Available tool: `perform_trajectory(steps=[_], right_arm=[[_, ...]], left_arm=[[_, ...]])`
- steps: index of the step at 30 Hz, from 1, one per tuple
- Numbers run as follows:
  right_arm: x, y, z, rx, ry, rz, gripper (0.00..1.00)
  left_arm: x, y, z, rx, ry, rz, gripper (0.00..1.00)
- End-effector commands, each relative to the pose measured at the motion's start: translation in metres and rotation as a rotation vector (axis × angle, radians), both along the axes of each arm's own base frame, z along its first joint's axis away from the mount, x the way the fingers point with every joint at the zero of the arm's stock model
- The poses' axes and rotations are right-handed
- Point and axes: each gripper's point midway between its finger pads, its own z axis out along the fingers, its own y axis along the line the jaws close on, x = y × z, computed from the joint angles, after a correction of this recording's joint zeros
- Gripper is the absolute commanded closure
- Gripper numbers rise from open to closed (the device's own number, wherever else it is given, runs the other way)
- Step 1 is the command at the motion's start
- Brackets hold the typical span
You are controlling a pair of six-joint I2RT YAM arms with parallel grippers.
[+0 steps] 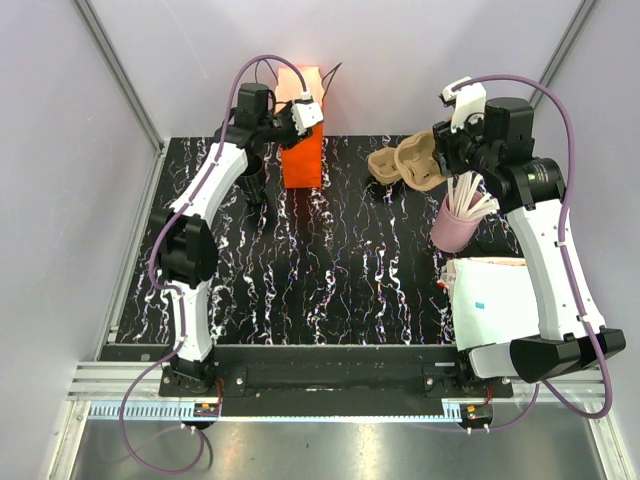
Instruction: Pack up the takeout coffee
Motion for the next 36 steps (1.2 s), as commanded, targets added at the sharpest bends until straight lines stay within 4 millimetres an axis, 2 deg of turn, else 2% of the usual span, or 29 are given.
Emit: perform_trajectory(steps=[1, 3, 11, 14, 19, 26, 31, 32, 33, 36], right_arm=[[-0.004, 0.003, 0.019, 0.037, -0.064, 0.012, 0.49], [-0.004, 0.004, 0.019, 0.041, -0.065, 0.014, 0.49], [-0.005, 0.008, 0.019, 0.056, -0.059, 0.033, 0.49], [-0.004, 0.010, 0.018, 0.061, -0.054, 0.040, 0.49], [-0.006, 0.014, 0.022, 0.081, -0.059, 0.053, 0.49], [-0.006, 0.015, 0.027, 0.087, -0.067, 0.061, 0.49], [-0.003, 0.014, 0.033, 0.080, -0.085, 0.056, 0.49], [-0.003, 0.013, 0.035, 0.078, -0.090, 0.049, 0.49], [-0.002, 0.012, 0.037, 0.076, -0.096, 0.044, 0.49], [0.000, 0.008, 0.047, 0.066, -0.124, 0.029, 0.48]], left_arm=[[0.004, -0.005, 0.023, -0.032, -0.057, -0.014, 0.65], [0.005, -0.004, 0.023, -0.034, -0.057, -0.010, 0.69], [-0.007, -0.007, 0.035, -0.057, -0.041, -0.028, 0.70], [-0.020, -0.012, 0.041, -0.069, -0.019, -0.059, 0.78], [-0.039, -0.019, 0.042, -0.061, 0.011, -0.096, 0.96], [-0.067, -0.028, 0.045, -0.045, 0.041, -0.143, 0.98], [-0.102, -0.037, 0.061, -0.063, 0.073, -0.214, 0.98], [-0.111, -0.038, 0.056, -0.055, 0.105, -0.227, 0.99], [-0.122, -0.040, 0.063, -0.050, 0.090, -0.255, 0.99], [-0.160, -0.050, 0.057, -0.002, 0.119, -0.334, 1.00]])
